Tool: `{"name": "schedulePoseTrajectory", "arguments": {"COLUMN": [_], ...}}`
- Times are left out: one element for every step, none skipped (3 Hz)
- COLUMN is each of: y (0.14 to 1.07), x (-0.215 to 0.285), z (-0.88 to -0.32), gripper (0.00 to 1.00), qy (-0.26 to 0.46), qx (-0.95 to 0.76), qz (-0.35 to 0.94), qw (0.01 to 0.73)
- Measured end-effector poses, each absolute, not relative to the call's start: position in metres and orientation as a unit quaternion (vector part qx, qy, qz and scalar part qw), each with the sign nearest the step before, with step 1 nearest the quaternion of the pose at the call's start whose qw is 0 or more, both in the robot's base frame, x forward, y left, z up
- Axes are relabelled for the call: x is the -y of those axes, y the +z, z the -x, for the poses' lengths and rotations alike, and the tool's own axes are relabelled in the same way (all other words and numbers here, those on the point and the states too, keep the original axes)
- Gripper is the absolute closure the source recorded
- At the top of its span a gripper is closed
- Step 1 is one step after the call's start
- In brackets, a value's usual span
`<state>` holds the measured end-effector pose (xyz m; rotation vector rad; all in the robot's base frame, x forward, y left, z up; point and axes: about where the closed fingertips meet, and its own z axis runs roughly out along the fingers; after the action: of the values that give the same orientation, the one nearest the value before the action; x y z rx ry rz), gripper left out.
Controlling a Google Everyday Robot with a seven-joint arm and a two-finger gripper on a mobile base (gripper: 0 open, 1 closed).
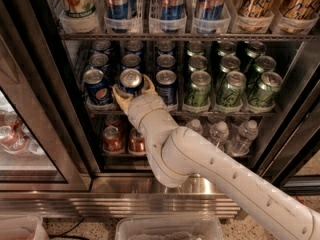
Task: Pick pepsi can from middle shelf of fridge
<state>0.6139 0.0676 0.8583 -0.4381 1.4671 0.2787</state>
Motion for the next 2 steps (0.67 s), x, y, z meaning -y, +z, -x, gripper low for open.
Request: {"name": "schedulePoseTrajectory", "arguments": {"y": [0.872,0.885], "x": [-0.070,-0.071], "z": [-0.597,-0.585], "gripper": [1.00,1.00], "qy": [0.126,0.127], "qx": [-0.644,-0.628], "qz": [0.214,0.232], "qw": [0.724,0.732]}}
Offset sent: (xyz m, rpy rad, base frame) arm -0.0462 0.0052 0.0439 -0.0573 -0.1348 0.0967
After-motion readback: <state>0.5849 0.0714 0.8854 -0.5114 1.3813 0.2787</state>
